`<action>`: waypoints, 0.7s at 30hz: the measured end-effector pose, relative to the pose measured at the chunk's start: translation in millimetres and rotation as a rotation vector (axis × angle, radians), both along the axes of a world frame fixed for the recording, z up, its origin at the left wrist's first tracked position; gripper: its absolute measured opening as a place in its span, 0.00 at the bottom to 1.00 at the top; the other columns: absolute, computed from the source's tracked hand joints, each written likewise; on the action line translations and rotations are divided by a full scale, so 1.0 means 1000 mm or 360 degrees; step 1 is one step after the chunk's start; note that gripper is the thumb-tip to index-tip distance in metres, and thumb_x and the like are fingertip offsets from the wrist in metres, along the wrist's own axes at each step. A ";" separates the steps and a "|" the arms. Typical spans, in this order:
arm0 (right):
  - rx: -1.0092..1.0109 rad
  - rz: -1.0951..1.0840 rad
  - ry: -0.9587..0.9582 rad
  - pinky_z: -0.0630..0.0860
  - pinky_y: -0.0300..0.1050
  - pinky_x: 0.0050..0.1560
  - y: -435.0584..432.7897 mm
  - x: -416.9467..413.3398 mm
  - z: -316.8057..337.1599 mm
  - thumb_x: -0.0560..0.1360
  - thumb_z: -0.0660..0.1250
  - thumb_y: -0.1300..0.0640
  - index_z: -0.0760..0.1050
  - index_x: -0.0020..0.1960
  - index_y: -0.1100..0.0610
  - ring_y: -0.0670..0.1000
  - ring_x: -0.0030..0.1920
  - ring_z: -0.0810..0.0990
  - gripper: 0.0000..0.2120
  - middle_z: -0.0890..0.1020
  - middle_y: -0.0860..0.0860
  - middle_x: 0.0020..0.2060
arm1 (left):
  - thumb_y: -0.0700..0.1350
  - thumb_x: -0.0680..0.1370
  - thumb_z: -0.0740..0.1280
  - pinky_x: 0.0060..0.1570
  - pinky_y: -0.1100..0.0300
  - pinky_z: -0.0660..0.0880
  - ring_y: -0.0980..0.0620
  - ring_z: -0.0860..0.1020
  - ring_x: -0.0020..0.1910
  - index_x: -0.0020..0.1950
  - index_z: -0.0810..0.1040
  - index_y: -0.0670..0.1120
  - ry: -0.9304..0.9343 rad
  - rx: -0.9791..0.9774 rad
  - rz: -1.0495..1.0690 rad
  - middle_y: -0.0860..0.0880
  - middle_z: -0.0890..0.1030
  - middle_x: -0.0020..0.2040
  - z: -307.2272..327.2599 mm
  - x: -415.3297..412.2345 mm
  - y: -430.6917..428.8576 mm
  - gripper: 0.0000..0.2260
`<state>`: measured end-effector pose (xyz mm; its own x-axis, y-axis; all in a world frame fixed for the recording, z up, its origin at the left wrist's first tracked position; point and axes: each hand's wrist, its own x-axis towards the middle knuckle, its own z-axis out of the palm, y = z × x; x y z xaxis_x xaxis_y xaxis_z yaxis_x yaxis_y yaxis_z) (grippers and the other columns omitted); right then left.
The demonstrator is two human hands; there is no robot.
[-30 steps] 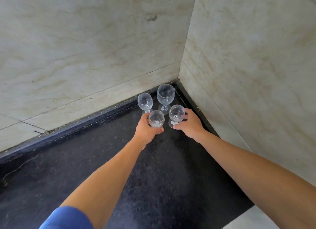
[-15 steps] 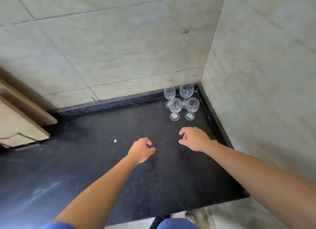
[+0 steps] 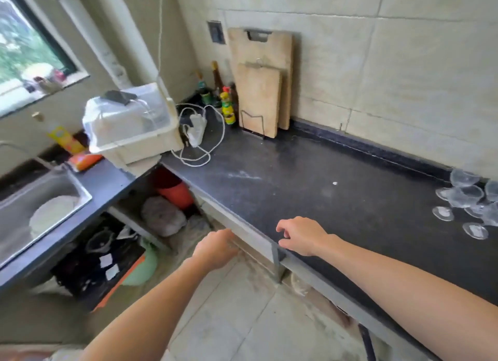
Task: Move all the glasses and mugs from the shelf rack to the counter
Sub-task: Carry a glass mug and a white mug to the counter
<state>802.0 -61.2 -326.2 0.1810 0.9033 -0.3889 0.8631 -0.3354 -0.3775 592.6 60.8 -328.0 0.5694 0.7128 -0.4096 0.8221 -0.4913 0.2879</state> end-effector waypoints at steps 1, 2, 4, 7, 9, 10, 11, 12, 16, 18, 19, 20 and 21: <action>0.0013 0.0092 -0.0019 0.76 0.50 0.50 0.015 -0.024 0.005 0.77 0.63 0.50 0.73 0.65 0.51 0.55 0.52 0.79 0.17 0.81 0.51 0.55 | 0.52 0.73 0.65 0.51 0.54 0.75 0.42 0.78 0.56 0.59 0.76 0.49 -0.0001 0.0007 0.0100 0.45 0.82 0.55 0.005 -0.031 0.003 0.16; 0.0022 0.0178 -0.0032 0.77 0.50 0.50 0.030 -0.049 0.009 0.77 0.63 0.50 0.73 0.65 0.51 0.55 0.52 0.79 0.17 0.81 0.51 0.55 | 0.51 0.73 0.66 0.51 0.53 0.76 0.42 0.78 0.55 0.59 0.75 0.49 0.0002 0.0017 0.0191 0.45 0.81 0.55 0.009 -0.063 0.006 0.16; 0.0044 0.0343 -0.0049 0.76 0.50 0.51 0.058 -0.103 0.017 0.77 0.63 0.50 0.73 0.66 0.51 0.55 0.53 0.79 0.18 0.80 0.51 0.56 | 0.51 0.73 0.65 0.51 0.52 0.76 0.42 0.78 0.55 0.58 0.75 0.48 0.0010 0.0052 0.0337 0.45 0.81 0.55 0.016 -0.129 0.008 0.15; 0.0100 0.0561 -0.0092 0.73 0.47 0.51 0.092 -0.193 0.023 0.77 0.64 0.48 0.73 0.65 0.50 0.55 0.56 0.78 0.18 0.81 0.52 0.56 | 0.50 0.73 0.66 0.53 0.52 0.76 0.43 0.77 0.56 0.58 0.75 0.48 0.0034 0.0103 0.0506 0.45 0.80 0.56 0.022 -0.230 0.007 0.14; 0.0121 0.0671 -0.0102 0.73 0.47 0.52 0.111 -0.260 0.025 0.76 0.65 0.48 0.73 0.65 0.49 0.55 0.57 0.78 0.18 0.81 0.51 0.56 | 0.51 0.74 0.66 0.53 0.53 0.75 0.43 0.77 0.57 0.57 0.75 0.49 0.0050 0.0131 0.0635 0.45 0.80 0.56 0.026 -0.299 0.004 0.14; 0.0121 0.0736 -0.0105 0.74 0.47 0.53 0.120 -0.293 0.026 0.76 0.65 0.48 0.73 0.65 0.49 0.55 0.57 0.79 0.18 0.81 0.51 0.56 | 0.52 0.74 0.66 0.53 0.53 0.75 0.43 0.77 0.57 0.57 0.75 0.49 0.0055 0.0149 0.0702 0.45 0.80 0.56 0.028 -0.331 0.003 0.13; 0.0124 0.0815 -0.0109 0.73 0.47 0.53 0.128 -0.327 0.027 0.76 0.65 0.48 0.73 0.64 0.49 0.55 0.57 0.79 0.18 0.81 0.50 0.57 | 0.52 0.74 0.66 0.53 0.53 0.74 0.43 0.77 0.57 0.56 0.75 0.50 0.0063 0.0164 0.0760 0.45 0.80 0.56 0.030 -0.364 0.001 0.13; 0.0138 0.0895 -0.0116 0.73 0.47 0.54 0.136 -0.361 0.028 0.76 0.65 0.47 0.74 0.64 0.49 0.55 0.57 0.79 0.18 0.82 0.50 0.57 | 0.53 0.74 0.66 0.53 0.52 0.74 0.43 0.76 0.57 0.56 0.75 0.50 0.0065 0.0178 0.0809 0.45 0.80 0.56 0.033 -0.396 -0.001 0.13; 0.0200 0.1157 -0.0117 0.73 0.46 0.53 0.159 -0.481 0.036 0.75 0.65 0.46 0.74 0.64 0.48 0.54 0.57 0.79 0.19 0.82 0.49 0.57 | 0.53 0.75 0.66 0.51 0.53 0.75 0.45 0.78 0.56 0.58 0.76 0.48 0.0027 0.0184 0.1044 0.46 0.81 0.56 0.045 -0.509 -0.009 0.15; 0.0208 0.1279 -0.0114 0.73 0.46 0.52 0.171 -0.533 0.039 0.75 0.64 0.45 0.73 0.65 0.47 0.54 0.57 0.79 0.19 0.81 0.48 0.57 | 0.53 0.75 0.66 0.48 0.54 0.77 0.45 0.79 0.53 0.58 0.76 0.48 -0.0013 0.0162 0.1185 0.47 0.82 0.53 0.049 -0.556 -0.013 0.15; 0.0221 0.1335 -0.0110 0.73 0.47 0.53 0.177 -0.556 0.041 0.75 0.63 0.45 0.73 0.65 0.47 0.54 0.56 0.79 0.19 0.81 0.48 0.57 | 0.53 0.75 0.66 0.47 0.55 0.76 0.46 0.80 0.52 0.57 0.77 0.48 -0.0041 0.0153 0.1260 0.47 0.82 0.51 0.050 -0.576 -0.015 0.14; 0.0243 0.1388 -0.0105 0.73 0.47 0.53 0.185 -0.578 0.044 0.75 0.63 0.45 0.73 0.65 0.47 0.53 0.56 0.78 0.19 0.81 0.48 0.57 | 0.52 0.75 0.66 0.46 0.56 0.76 0.47 0.79 0.51 0.58 0.76 0.48 -0.0071 0.0151 0.1329 0.47 0.82 0.51 0.050 -0.595 -0.016 0.15; 0.0265 0.1439 -0.0096 0.73 0.47 0.53 0.193 -0.600 0.045 0.75 0.64 0.46 0.73 0.65 0.48 0.53 0.56 0.79 0.19 0.81 0.48 0.56 | 0.52 0.75 0.66 0.48 0.55 0.76 0.47 0.79 0.52 0.60 0.76 0.47 -0.0097 0.0150 0.1394 0.46 0.82 0.53 0.049 -0.613 -0.017 0.15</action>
